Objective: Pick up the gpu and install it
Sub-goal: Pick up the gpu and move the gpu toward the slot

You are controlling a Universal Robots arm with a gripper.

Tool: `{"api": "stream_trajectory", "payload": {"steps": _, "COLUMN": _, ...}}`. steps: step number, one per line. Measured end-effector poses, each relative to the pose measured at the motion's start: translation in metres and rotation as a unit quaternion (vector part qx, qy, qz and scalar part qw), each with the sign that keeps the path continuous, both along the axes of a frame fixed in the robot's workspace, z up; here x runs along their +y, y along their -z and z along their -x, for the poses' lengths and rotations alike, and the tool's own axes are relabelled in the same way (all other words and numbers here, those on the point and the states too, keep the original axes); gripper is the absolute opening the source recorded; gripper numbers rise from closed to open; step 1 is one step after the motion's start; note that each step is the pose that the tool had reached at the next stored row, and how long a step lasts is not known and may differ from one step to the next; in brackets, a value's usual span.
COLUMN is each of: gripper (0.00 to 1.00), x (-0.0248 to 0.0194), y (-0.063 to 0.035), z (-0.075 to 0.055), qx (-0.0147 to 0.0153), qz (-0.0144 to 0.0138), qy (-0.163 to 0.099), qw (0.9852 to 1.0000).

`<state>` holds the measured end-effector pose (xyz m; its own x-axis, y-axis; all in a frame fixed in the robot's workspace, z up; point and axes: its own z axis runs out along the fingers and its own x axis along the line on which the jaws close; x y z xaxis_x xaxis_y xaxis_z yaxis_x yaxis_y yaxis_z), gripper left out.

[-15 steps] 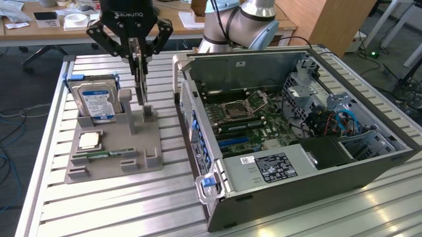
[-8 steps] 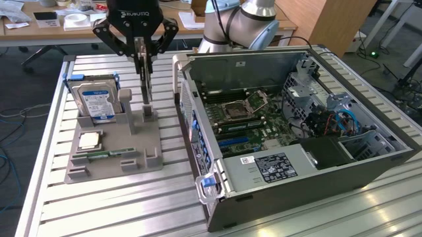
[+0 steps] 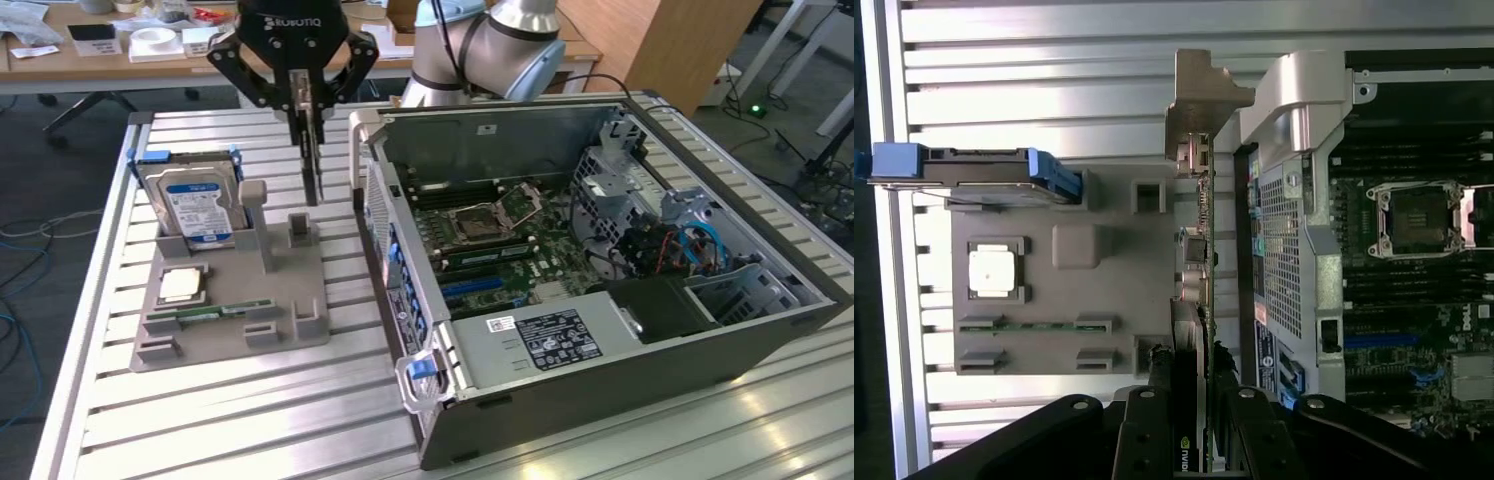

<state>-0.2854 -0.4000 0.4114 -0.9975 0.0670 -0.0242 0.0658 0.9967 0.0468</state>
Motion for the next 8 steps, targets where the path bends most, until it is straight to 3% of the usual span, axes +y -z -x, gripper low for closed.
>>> {"api": "stream_trajectory", "payload": {"steps": 8, "gripper": 0.26, "x": 0.0, "y": -0.0022, "z": -0.019, "qx": 0.0006, "qz": 0.0, "qy": 0.0, "qw": 1.0}}
